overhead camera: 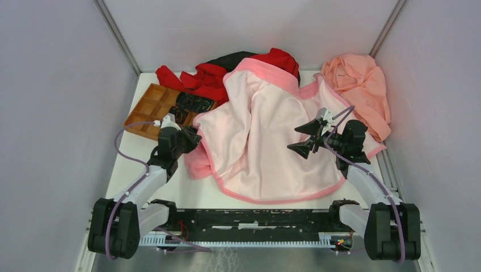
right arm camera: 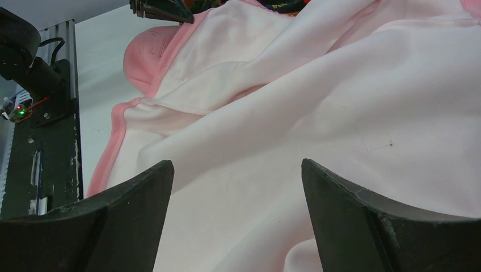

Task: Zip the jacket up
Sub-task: Flatten out the jacket at the center of the board.

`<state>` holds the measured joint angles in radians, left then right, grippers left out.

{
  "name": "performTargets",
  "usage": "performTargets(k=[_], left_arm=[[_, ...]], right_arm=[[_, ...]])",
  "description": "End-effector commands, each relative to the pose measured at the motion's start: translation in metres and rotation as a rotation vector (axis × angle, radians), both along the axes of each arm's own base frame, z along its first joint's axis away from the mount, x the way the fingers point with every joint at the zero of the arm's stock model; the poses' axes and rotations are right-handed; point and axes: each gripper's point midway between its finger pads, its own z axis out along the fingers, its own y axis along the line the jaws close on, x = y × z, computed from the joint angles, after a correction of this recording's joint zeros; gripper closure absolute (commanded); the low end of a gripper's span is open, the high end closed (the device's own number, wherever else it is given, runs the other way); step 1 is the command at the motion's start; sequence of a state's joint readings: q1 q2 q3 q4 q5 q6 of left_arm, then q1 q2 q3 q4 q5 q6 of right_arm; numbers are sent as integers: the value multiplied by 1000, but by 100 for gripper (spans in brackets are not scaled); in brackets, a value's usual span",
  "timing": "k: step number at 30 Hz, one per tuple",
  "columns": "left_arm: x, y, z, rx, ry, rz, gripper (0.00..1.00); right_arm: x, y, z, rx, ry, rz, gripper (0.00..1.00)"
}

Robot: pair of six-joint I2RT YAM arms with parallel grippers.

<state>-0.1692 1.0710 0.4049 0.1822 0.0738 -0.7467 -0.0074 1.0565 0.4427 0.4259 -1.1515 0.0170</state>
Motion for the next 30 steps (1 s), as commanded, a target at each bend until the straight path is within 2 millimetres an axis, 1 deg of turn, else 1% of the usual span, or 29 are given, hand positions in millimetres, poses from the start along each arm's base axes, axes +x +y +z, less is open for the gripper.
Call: performTargets(k=[1,2,5,6,8,10,11,14,16,18,20,22,24,27,30], left_arm=[[9,-6,48,32,-158,-78,98],[9,-6,61,51,-198,-95,98],[1,-12,109,105,-347,-174,98],[-3,-16,126,122,-395,-212,98],[-16,-27,150,155,-466,-301,98],[-34,-43,167,172,-524,-416,98],[-47,-59,172,165,-550,-504,98],[-84,-98,176,166,-618,-702,98],[-108,-125,170,164,-640,-818,98],[-129,-155,161,158,-646,-928,98],[-146,-187,143,172,-615,-1032,98],[-166,-219,122,230,-583,-1140,98],[-182,-248,99,289,-547,-1236,98],[-194,-275,66,355,-480,-1333,98],[-201,-293,45,379,-443,-1382,98]], right_arm=[[-1,2,17,-10,-91,42,11],[-2,3,17,-9,-92,45,11],[-1,2,20,-11,-93,45,11],[0,2,20,-12,-90,44,11],[1,1,22,-14,-92,38,11],[5,-3,23,-18,-90,14,11],[7,-5,23,-22,-88,-3,11],[17,-15,21,-35,-82,-70,11],[24,-23,19,-43,-73,-123,10],[30,-32,16,-51,-59,-176,10],[37,-41,13,-59,-48,-233,10],[45,-52,8,-69,-30,-302,10],[53,-66,6,-75,-14,-382,10],[61,-84,3,-76,9,-483,10],[65,-97,2,-85,12,-550,10]])
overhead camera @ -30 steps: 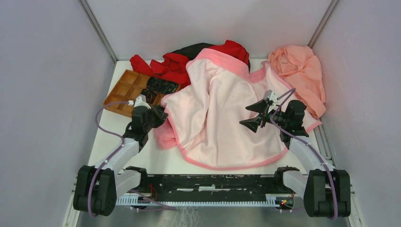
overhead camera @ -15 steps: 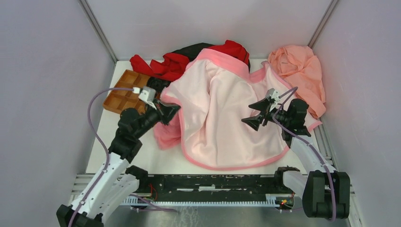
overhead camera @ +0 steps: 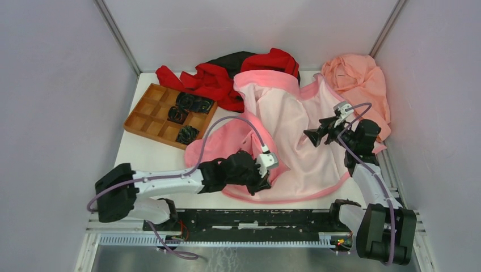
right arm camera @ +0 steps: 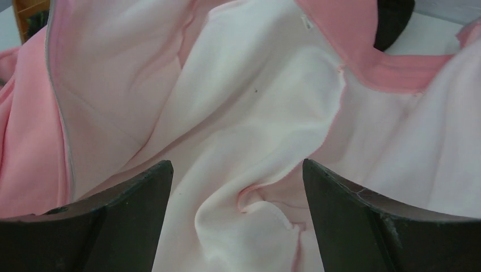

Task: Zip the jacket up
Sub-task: Flatten out the jacket at the center of the board.

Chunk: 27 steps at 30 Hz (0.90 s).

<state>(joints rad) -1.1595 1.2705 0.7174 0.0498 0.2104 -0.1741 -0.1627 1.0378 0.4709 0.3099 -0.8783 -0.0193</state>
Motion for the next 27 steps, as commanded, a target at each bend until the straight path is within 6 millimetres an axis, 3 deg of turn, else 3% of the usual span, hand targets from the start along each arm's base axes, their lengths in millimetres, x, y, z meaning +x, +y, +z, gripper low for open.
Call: performTargets(k=[1,5,9,14,17,20,21,26,27], left_arm=[[1,-33,7,-15,-93,-61,98],[-16,-54,-5,-1,-76,-133,98],[-29,-65,-27,31,-15,-196,98],[-37,-73,-54,17,45,-212,98],[-37,-76,-62,-27,69,-186,98],[-34,-77,-68,-81,78,-144,98],[-33,-78,-67,-108,76,-131,98],[-27,-67,-72,-164,71,-60,98],[-27,-65,-72,-176,70,-50,98]], right_arm=[[15,-26,12,-2,-15,-160,10],[17,-27,11,5,0,-163,10],[-3,6,24,70,-39,71,9],[-5,16,33,65,-69,191,8],[13,22,50,28,-86,248,8],[45,42,68,-105,-122,292,8],[55,47,64,-161,-96,290,8],[108,107,81,-273,-90,344,9],[116,120,73,-311,-70,356,9]])
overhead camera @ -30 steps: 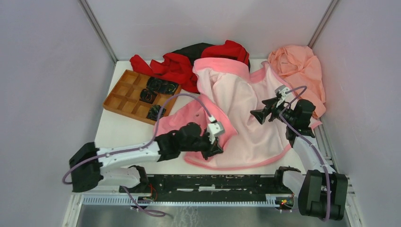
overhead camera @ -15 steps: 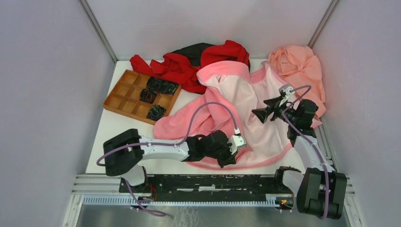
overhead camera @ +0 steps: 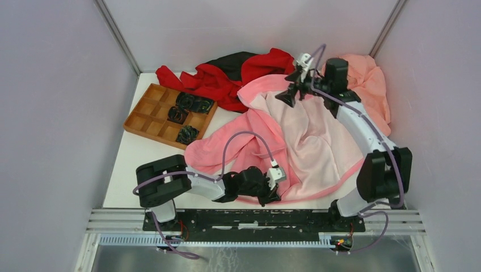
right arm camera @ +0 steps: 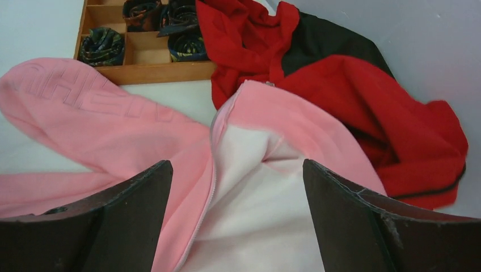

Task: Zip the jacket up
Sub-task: Flatten out the jacket at the center of the board.

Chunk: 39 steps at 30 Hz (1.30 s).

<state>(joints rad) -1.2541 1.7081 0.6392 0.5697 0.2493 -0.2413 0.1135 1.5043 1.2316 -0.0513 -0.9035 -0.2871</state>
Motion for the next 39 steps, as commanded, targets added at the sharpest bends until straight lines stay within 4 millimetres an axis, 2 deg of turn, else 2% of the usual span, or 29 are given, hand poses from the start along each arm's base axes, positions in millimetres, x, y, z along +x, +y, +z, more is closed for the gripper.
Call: performTargets(k=[1,5,8,13,17,20,23,26,28,31,32,34,35,37,39], left_arm=[[4,-11,25,-171,1,61,98],[3,-8,21,-181,4,69,98],[3,-8,15,-171,9,66,98],[2,-6,12,-173,14,69,98],[1,-6,12,-174,18,65,98],[1,-6,11,-172,15,66,98],[2,-4,12,-171,15,71,98],[2,-3,12,-165,13,77,98],[3,-1,11,-152,9,85,98],[7,5,13,-136,-4,107,98],[8,7,14,-130,-11,114,98],[10,10,18,-123,-22,123,98],[11,11,20,-119,-26,126,98],[11,10,25,-113,-33,122,98],[11,6,25,-97,-34,107,98]], right_arm=[[32,41,-26,-204,29,2,9],[52,84,-51,-383,15,8,12],[58,106,-79,-492,9,5,16],[62,122,-118,-623,10,-22,25],[63,128,-134,-679,3,-39,28],[71,125,-137,-718,-21,-93,43],[80,119,-128,-717,-55,-155,73],[79,118,-109,-642,-69,-166,97],[75,119,-86,-519,-47,-141,100],[76,102,-40,-294,-9,-145,100],[76,91,-25,-224,0,-155,100],[85,58,-8,-96,40,-204,100],[90,40,-5,-57,48,-242,100],[98,5,-14,-32,80,-329,100],[103,-20,-39,-62,137,-395,100]])
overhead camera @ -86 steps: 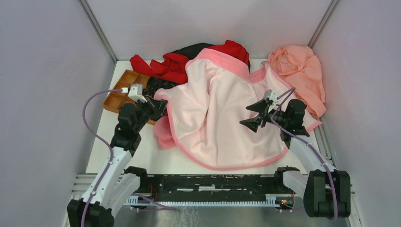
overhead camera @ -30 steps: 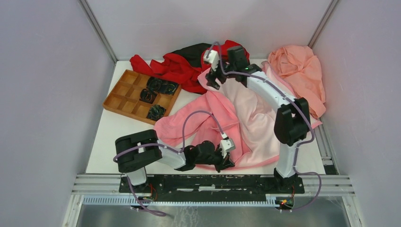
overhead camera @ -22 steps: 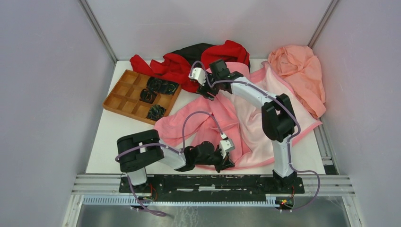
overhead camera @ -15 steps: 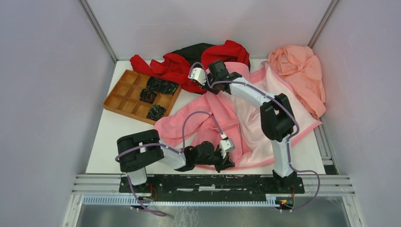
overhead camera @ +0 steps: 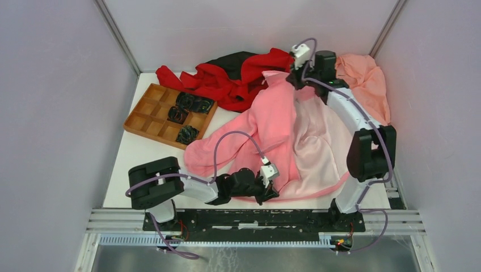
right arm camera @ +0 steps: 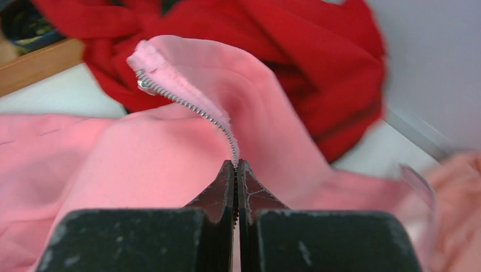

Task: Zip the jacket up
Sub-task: Flatten out the jacket at the center of the board.

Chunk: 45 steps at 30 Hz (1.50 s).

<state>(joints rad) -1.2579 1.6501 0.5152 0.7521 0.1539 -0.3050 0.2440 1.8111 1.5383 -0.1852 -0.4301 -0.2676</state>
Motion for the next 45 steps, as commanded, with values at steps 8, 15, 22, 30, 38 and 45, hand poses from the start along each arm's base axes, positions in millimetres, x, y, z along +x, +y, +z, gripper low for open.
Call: performTargets(k=[8,15,22,30,38,45], left_arm=[[5,-28,6,75,41,-4,85],[10,-18,36,24,23,54,50],[10,11,78,-27,-52,72,35],[22,52,106,-169,-91,223,19],[28,78,125,-305,-79,328,13],[24,82,125,-310,-55,326,14]], right_arm=[[25,-84,-48,-24,94,-251,46],[-17,-128,-11,17,14,-160,23],[-85,-207,-26,-13,13,-119,11],[-172,-294,-82,-36,163,-274,11],[-222,-368,-114,-133,202,-693,15],[-233,-392,-138,-20,214,-1033,19]])
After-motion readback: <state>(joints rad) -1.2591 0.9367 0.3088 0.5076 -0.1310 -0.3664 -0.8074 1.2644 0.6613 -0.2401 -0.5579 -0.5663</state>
